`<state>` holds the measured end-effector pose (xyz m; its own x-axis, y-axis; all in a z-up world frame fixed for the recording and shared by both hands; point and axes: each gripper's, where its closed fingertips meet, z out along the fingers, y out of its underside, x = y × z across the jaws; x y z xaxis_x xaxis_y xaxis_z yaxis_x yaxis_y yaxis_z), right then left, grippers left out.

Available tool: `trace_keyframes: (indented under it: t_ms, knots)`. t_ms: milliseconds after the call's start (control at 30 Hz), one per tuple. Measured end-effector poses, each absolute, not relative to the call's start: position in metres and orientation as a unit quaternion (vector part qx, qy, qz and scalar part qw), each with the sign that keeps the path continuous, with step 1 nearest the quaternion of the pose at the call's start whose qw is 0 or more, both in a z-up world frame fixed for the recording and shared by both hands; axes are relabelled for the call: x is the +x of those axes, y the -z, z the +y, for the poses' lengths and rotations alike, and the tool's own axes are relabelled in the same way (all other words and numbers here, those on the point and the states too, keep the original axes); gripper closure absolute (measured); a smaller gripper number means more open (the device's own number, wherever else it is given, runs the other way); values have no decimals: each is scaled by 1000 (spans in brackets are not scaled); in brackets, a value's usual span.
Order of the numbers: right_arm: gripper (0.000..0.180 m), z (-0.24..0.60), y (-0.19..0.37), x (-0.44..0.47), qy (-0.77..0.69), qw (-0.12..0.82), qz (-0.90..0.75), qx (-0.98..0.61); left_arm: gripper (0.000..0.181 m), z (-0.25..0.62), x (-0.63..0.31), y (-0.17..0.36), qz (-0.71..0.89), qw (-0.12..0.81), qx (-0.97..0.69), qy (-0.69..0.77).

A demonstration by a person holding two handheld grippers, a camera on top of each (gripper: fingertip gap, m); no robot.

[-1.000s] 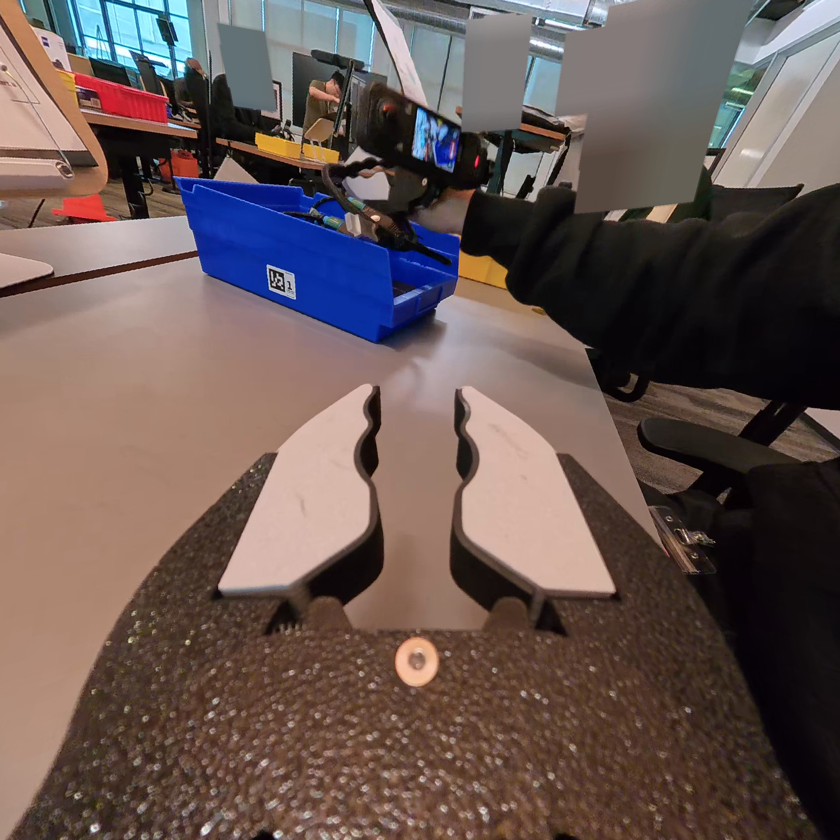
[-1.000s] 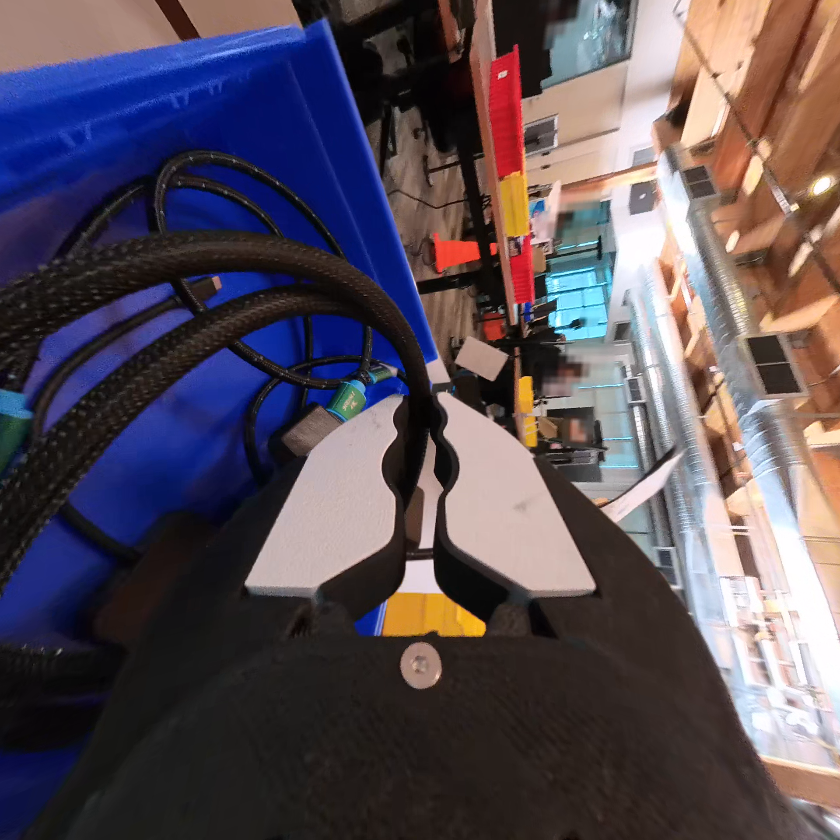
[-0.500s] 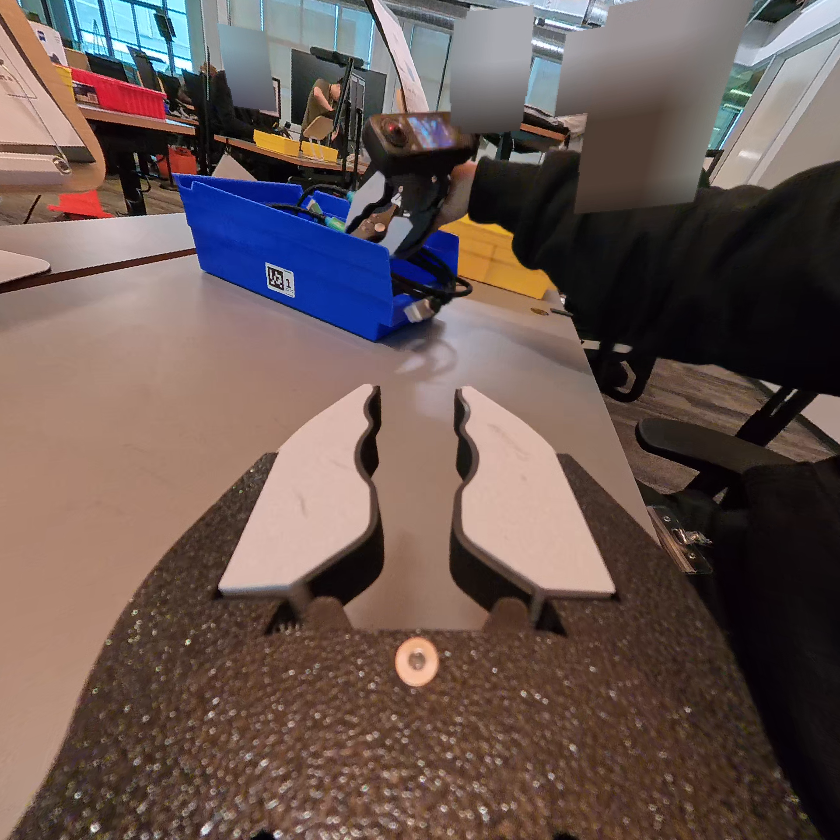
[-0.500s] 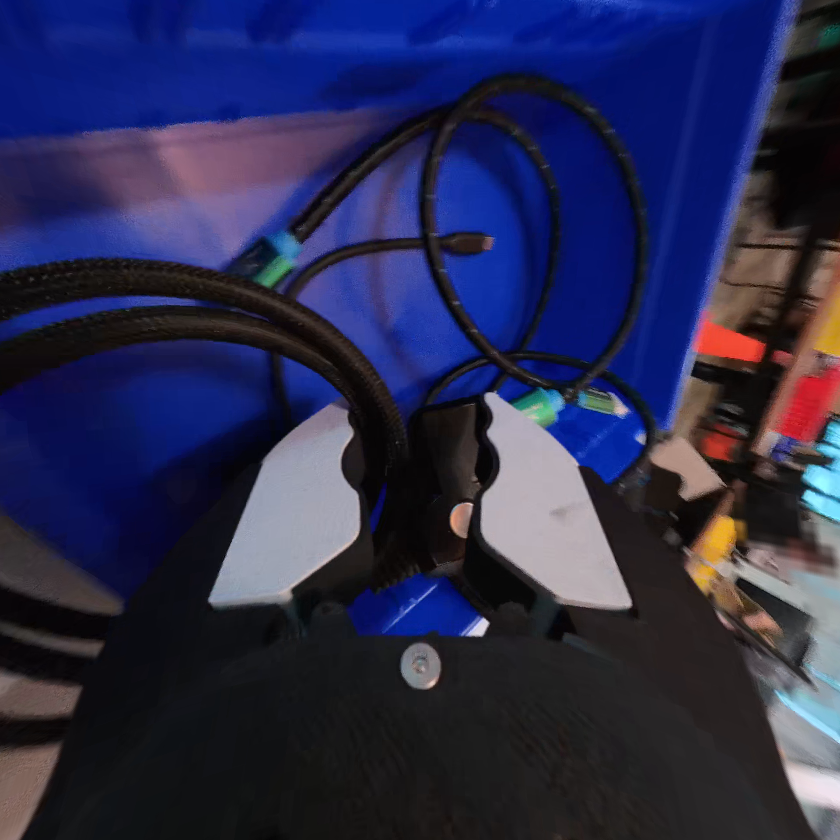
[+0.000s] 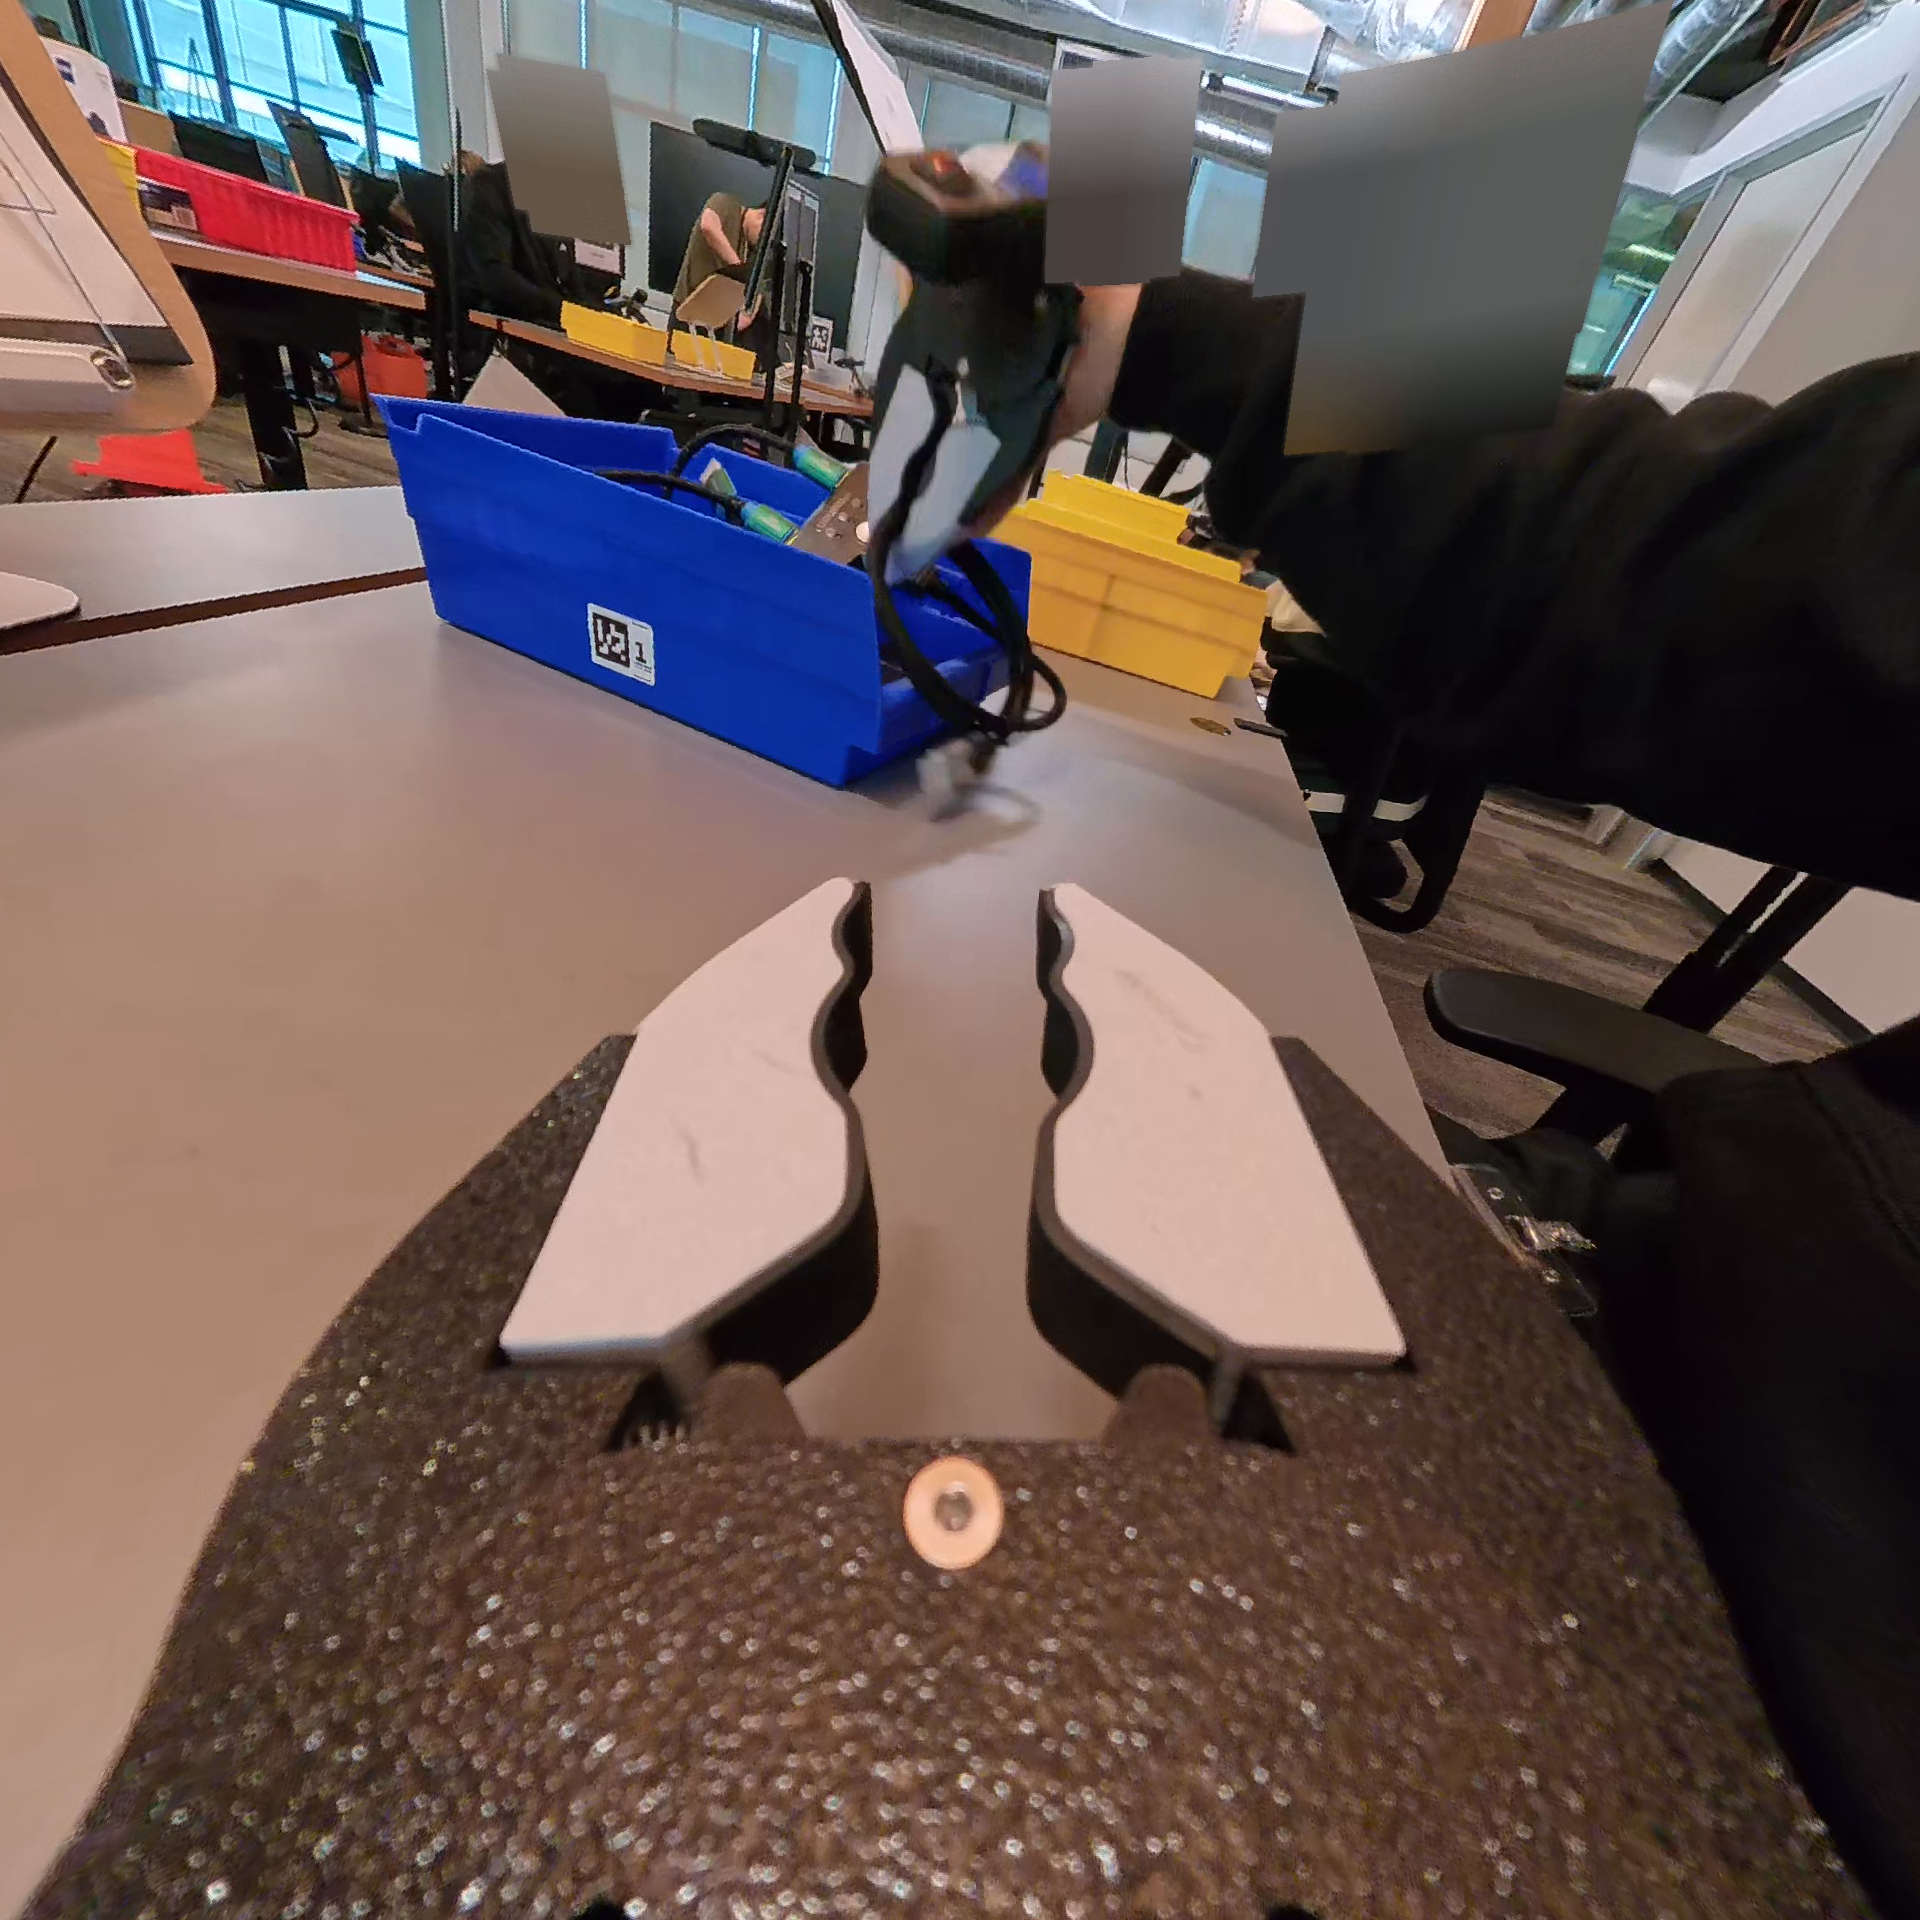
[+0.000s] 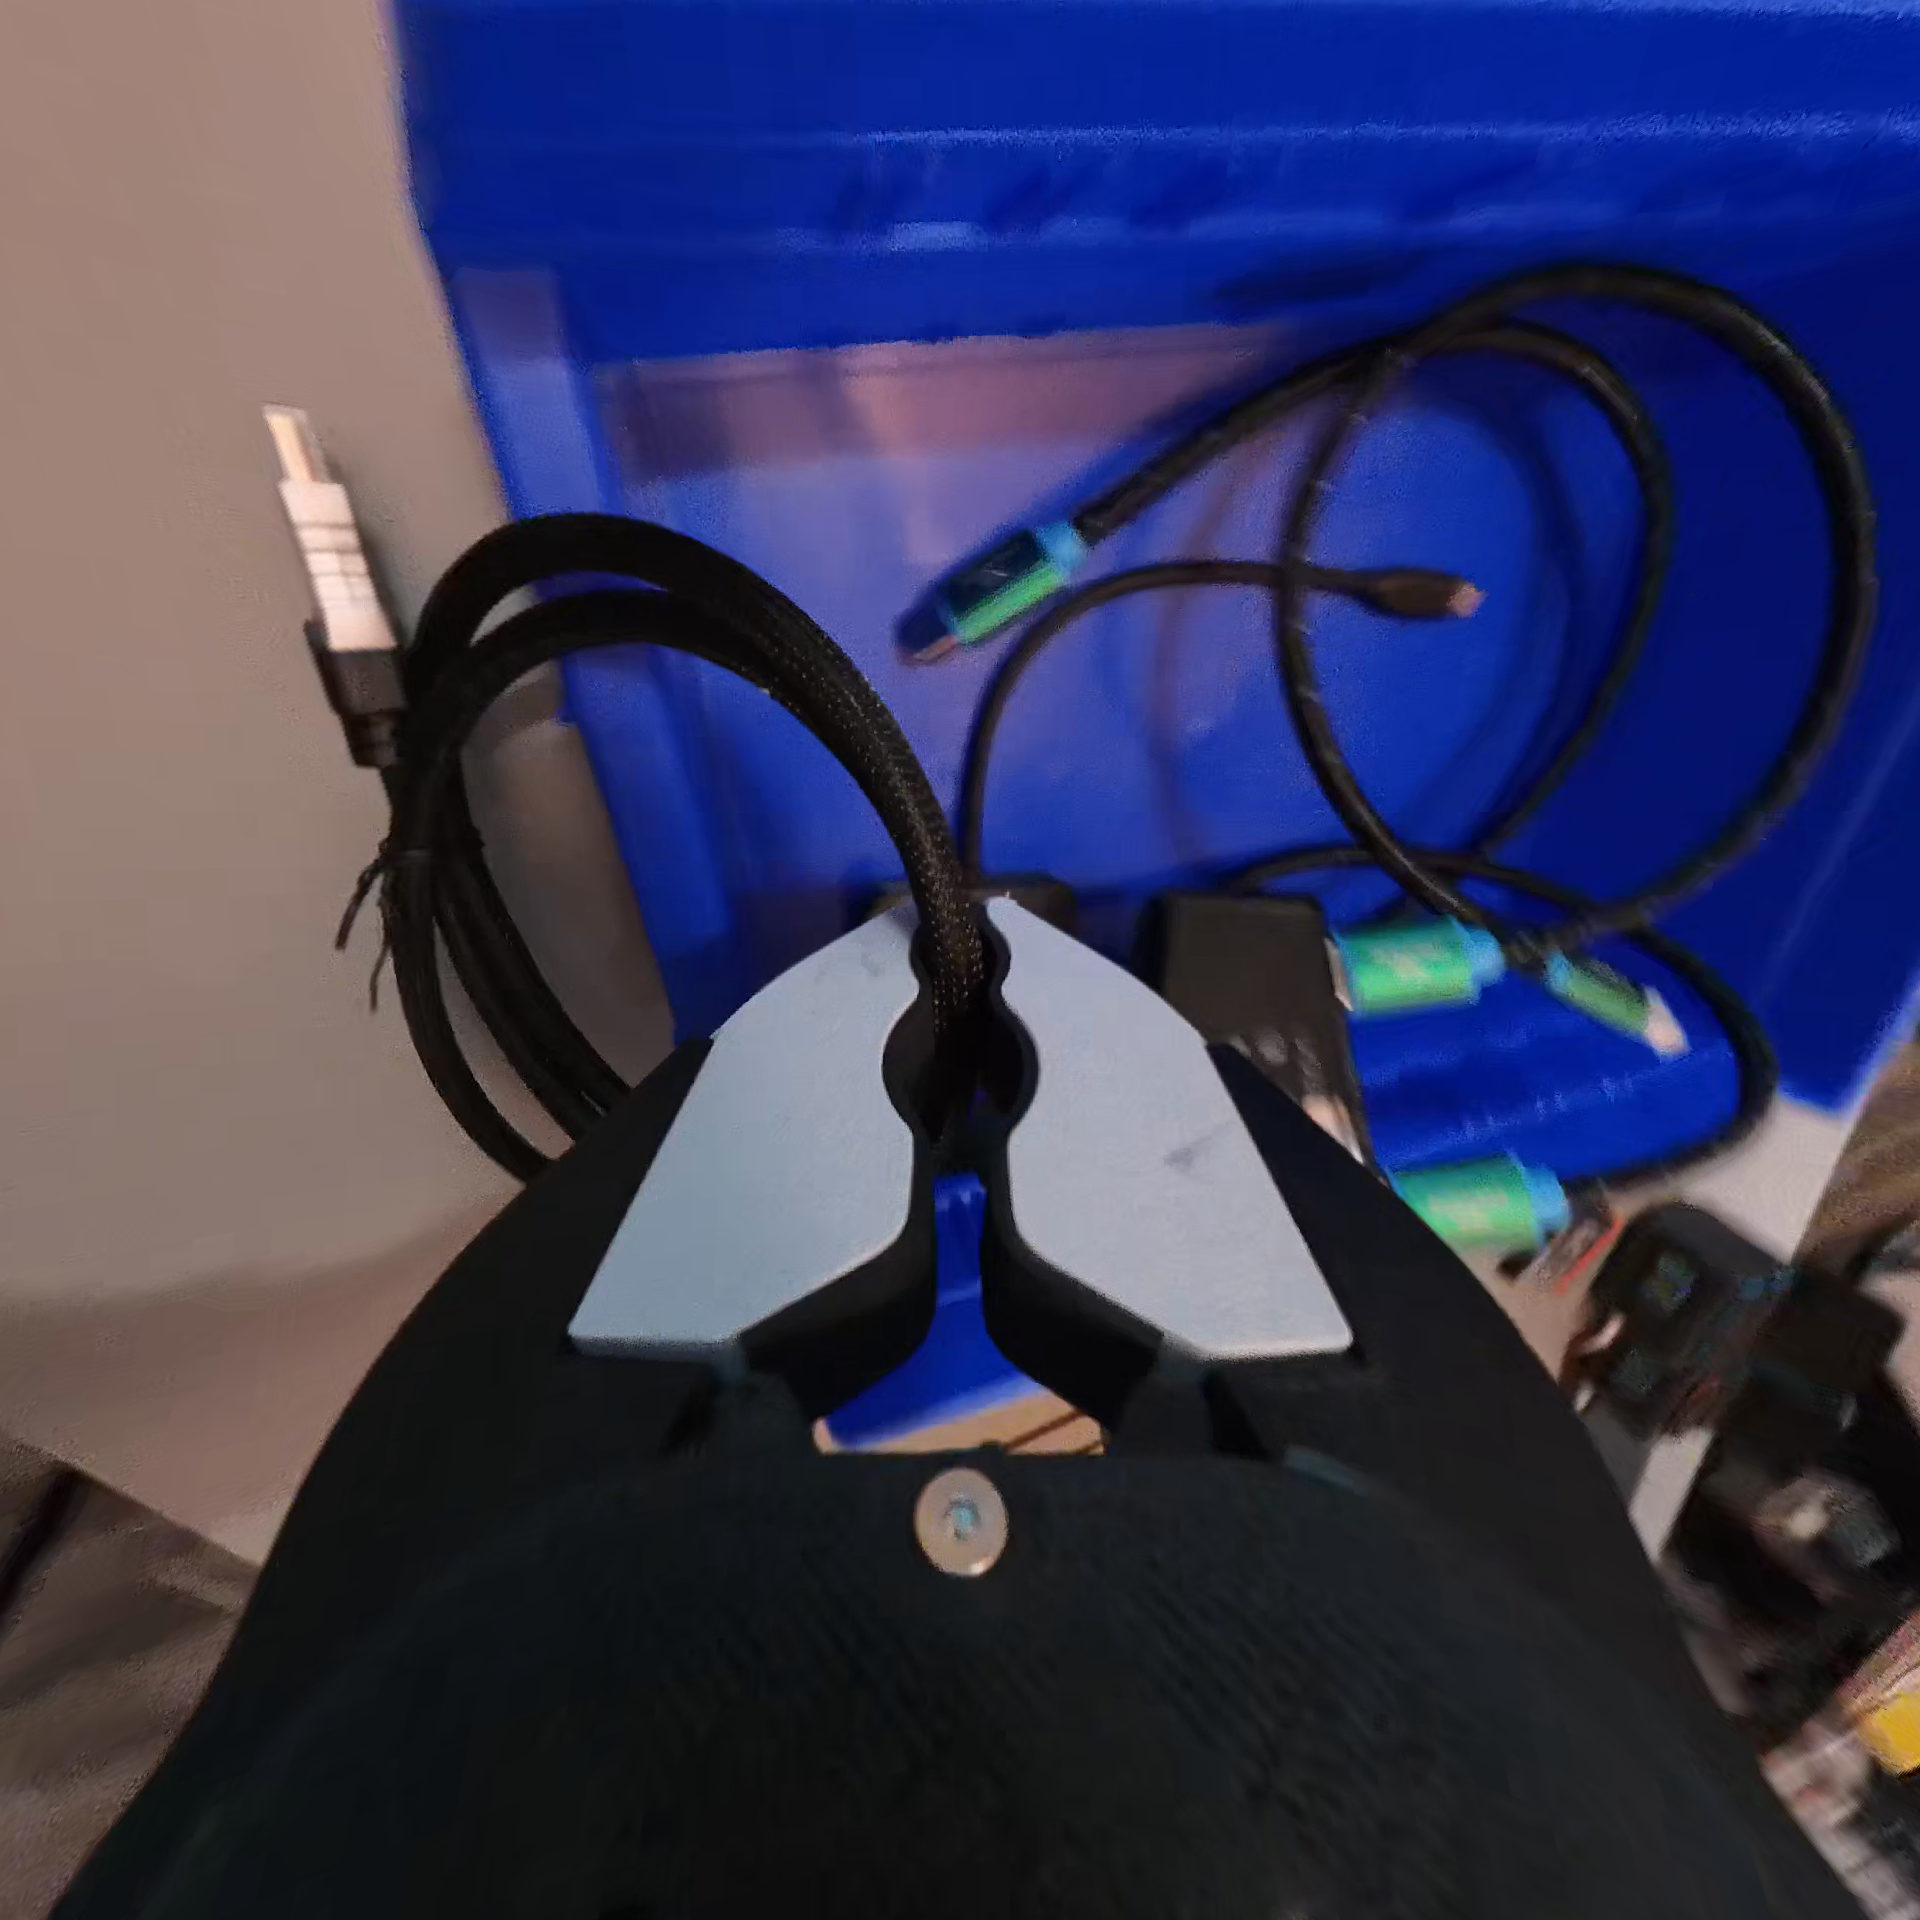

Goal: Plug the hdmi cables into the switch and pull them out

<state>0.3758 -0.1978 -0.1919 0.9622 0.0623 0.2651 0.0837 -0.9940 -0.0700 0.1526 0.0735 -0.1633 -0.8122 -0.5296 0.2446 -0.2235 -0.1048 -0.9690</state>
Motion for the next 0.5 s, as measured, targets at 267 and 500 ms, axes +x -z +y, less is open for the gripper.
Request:
trace_keyframes:
  t_ms: [267, 500]
  knots:
    - [178, -241, 102, 457, 351, 25, 218, -910, 152, 75, 153, 162, 654, 104, -288, 692]
    - [178, -238, 101, 487, 551, -37, 172, -816, 152, 74, 152, 163, 657, 105, -286, 690]
